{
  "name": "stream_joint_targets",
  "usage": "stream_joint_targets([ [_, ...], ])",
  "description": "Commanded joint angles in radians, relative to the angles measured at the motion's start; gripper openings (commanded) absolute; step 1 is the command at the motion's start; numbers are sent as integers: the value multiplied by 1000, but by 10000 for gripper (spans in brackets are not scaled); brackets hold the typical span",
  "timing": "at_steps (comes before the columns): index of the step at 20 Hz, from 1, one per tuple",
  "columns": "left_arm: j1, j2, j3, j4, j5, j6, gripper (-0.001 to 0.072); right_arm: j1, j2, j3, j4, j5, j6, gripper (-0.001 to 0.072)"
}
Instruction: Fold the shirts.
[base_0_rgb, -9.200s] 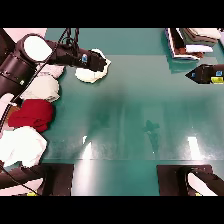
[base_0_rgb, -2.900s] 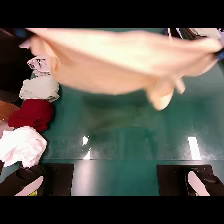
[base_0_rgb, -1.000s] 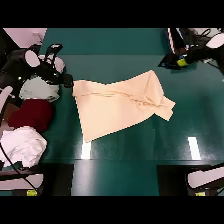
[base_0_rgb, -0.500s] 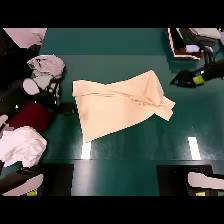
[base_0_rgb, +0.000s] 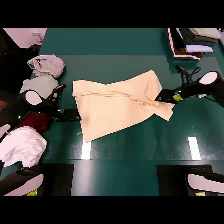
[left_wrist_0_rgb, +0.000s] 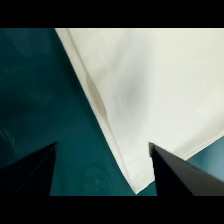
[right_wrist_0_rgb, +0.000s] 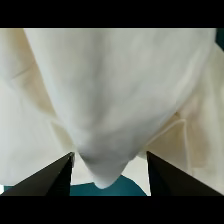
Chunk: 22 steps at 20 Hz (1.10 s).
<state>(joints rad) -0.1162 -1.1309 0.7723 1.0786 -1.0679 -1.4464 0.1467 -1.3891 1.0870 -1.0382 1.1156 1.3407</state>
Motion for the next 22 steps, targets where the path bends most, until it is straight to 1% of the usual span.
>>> stream_joint_targets([
  [1, 0, 2, -5, -8, 33, 7, 659, 32, -24, -21, -2, -52, 1, 428],
  [2, 0, 2, -3, -6, 61, 15, 659, 32, -27, -21, -3, -69, 0, 364],
  [3, 1, 2, 3, -4, 103, 15, 659, 32, -22, -21, -3, -87, 0, 211],
  [4, 1, 2, 22, 23, 151, 13, 659, 27, -12, -21, -4, -107, 0, 35],
  [5, 1, 0, 51, 58, 193, 6, 659, 21, 3, -21, -4, -121, 0, 15],
  [7, 1, -9, 129, 115, 274, -24, 658, -2, 36, -21, -3, -125, 1, 14],
  [8, 1, -37, 185, 126, 283, -23, 659, -14, 51, -21, -4, -120, 1, 14],
  [10, 22, -130, 306, 113, 253, -23, 659, -36, 72, -21, -4, -109, 1, 14],
  [13, 98, -303, 452, 52, 157, -20, 659, -49, 79, -21, -4, -89, 1, 14],
  [14, 117, -356, 474, 33, 122, -12, 659, -49, 79, -21, -4, -89, 1, 14],
  [16, 125, -433, 481, 33, 94, -1, 659, -39, 79, -21, -4, -95, 1, 15],
  [19, 114, -503, 481, -55, 92, 71, 658, -33, 79, -21, -3, -102, 1, 14],
  [21, 110, -510, 482, -69, 116, 75, 657, -33, 79, -21, -4, -101, 1, 14],
  [22, 110, -509, 493, -68, 117, 75, 607, -34, 79, -21, -4, -100, 1, 14],
])
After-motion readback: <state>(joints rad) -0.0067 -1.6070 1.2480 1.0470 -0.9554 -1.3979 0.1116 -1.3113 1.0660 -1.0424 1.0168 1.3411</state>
